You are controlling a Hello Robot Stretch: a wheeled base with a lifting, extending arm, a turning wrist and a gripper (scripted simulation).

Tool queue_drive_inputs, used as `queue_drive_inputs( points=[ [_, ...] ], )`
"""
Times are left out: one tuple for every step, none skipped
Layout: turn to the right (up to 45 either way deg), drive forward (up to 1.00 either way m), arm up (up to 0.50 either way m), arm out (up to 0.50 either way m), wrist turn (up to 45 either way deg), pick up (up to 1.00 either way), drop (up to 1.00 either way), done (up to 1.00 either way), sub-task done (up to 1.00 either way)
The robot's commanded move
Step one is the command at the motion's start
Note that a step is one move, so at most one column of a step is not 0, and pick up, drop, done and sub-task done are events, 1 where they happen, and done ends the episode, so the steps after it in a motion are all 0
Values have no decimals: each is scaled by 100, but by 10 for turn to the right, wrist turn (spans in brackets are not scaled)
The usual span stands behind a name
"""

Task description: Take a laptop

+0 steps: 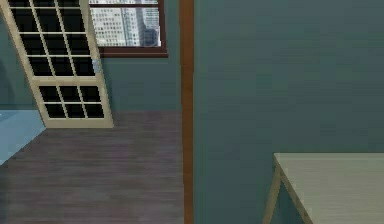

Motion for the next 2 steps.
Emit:
queue_drive_inputs(
  points=[
    [0,0,0,0,450,0,0,0,0],
    [0,0,0,0,450,0,0,0,0]
  ],
)
